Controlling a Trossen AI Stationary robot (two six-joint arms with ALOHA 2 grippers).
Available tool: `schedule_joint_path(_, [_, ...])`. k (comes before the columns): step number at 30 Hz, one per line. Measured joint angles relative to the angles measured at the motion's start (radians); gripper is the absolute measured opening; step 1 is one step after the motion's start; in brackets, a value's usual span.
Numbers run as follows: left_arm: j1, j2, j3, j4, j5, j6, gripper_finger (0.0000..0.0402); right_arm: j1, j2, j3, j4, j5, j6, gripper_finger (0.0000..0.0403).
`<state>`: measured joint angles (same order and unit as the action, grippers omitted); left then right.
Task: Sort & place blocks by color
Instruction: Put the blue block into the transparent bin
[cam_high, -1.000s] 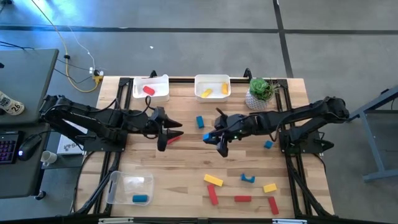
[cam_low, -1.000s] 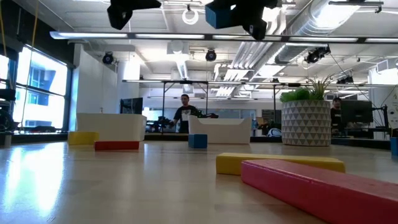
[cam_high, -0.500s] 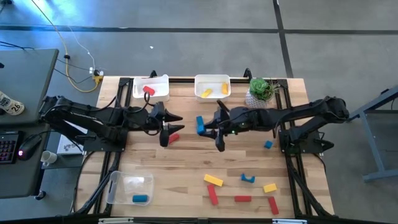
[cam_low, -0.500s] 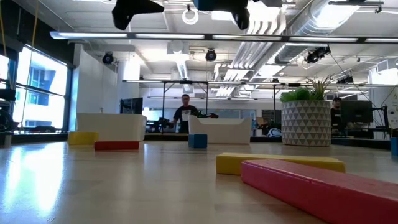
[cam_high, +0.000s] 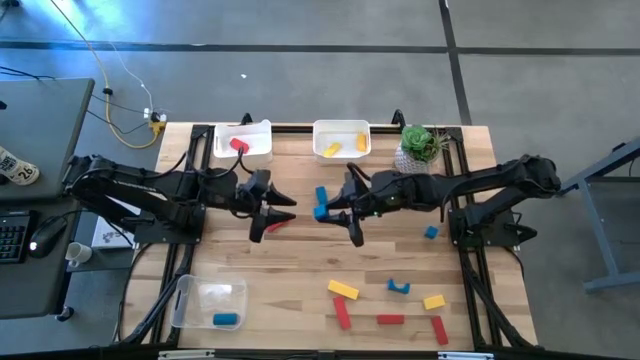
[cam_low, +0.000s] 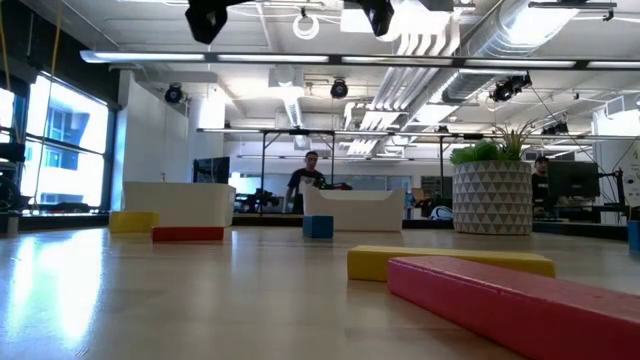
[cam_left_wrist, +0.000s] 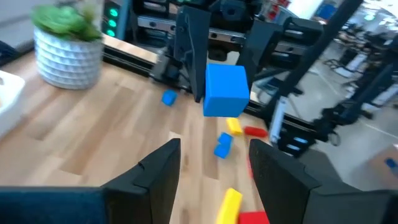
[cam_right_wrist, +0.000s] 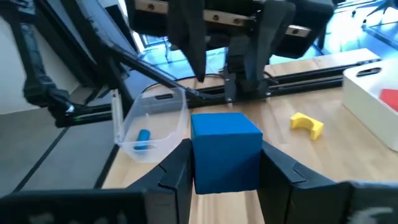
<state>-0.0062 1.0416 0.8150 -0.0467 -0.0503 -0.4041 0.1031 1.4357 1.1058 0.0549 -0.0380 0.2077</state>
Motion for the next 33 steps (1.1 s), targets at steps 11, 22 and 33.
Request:
schedule_joint_path(11, [-0.041, 0.000, 0.000, -0.002, 0.002, -0.022, 0.0181, 0.044, 0.068, 0.001, 0.096, 0.003, -0.025, 0.0113])
schedule_joint_path(22, [-0.069, 0.000, 0.000, -0.038, 0.006, -0.012, 0.0181, 0.044, 0.176, 0.001, 0.217, 0.002, -0.009, 0.0113])
schedule_joint_path(33, [-0.074, 0.000, 0.000, -0.066, 0.007, -0.011, 0.0182, 0.043, 0.199, 0.001, 0.226, 0.002, 0.020, 0.0113])
